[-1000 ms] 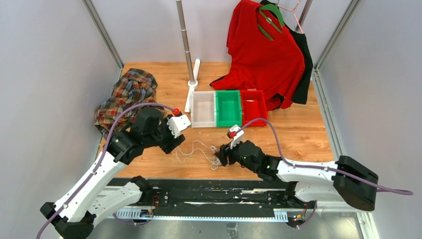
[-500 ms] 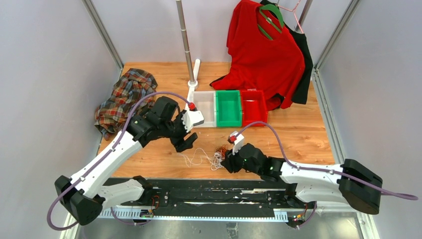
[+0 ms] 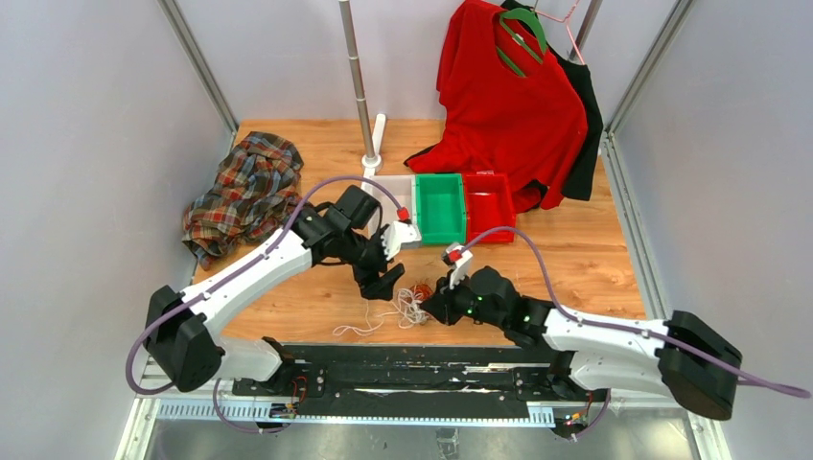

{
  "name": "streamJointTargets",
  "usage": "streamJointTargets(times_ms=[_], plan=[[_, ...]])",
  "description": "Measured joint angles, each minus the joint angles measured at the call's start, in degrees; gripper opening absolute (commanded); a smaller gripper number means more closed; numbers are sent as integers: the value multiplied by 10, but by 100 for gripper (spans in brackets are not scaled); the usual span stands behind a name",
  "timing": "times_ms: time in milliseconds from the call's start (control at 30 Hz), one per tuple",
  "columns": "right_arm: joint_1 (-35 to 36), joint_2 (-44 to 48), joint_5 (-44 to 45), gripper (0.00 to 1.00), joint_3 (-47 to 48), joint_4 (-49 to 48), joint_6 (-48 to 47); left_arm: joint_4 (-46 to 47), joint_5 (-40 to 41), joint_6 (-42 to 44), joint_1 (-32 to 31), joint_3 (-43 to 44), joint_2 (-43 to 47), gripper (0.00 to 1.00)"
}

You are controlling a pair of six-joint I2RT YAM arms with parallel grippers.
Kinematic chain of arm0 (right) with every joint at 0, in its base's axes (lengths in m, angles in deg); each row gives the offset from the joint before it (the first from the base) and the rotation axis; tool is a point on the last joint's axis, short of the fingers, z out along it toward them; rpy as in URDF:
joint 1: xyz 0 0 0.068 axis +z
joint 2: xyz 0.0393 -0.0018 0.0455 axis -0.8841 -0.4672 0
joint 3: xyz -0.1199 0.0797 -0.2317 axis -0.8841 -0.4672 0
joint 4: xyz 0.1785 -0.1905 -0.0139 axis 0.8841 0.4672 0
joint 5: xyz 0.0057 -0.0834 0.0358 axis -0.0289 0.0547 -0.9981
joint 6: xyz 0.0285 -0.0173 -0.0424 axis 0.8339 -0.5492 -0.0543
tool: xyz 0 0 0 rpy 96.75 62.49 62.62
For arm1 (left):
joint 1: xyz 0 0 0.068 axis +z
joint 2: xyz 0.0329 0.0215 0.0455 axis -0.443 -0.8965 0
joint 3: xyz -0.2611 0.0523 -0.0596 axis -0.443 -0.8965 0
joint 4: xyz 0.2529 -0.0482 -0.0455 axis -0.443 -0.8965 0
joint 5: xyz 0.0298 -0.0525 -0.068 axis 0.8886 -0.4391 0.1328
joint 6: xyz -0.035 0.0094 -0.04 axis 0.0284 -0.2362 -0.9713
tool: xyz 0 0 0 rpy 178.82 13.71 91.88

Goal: Untangle the cables
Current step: Untie the cable.

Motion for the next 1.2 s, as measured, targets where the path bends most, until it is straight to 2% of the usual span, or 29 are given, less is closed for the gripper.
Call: streamJointTargets(times_ms=[133,300,333,533,667,967,1033,1200], plan=[[-9,63,15,38,-37,-1,15,22,-16,-6,-10,-31,-16,72],[-17,54,29,39,-56,-1,26,59,-31,-24,-23,-51,-39,70],[-18,45,30,37,-56,-1,27,66,-33,-29,-24,-53,-44,70],[-19,-10,28,13,-57,-34,37,94,-43,-48,-47,-64,-60,70],[-19,-30,16,1,-55,-57,45,117,-46,-65,-65,-68,-69,68],[-21,-26,-13,1,-50,-78,54,162,-40,-83,-75,-91,-85,61],[-24,-22,-20,1,-50,-87,58,172,-40,-88,-75,-92,-87,53],[-43,-16,-58,1,-51,-113,70,196,-31,-100,-74,-91,-92,21]])
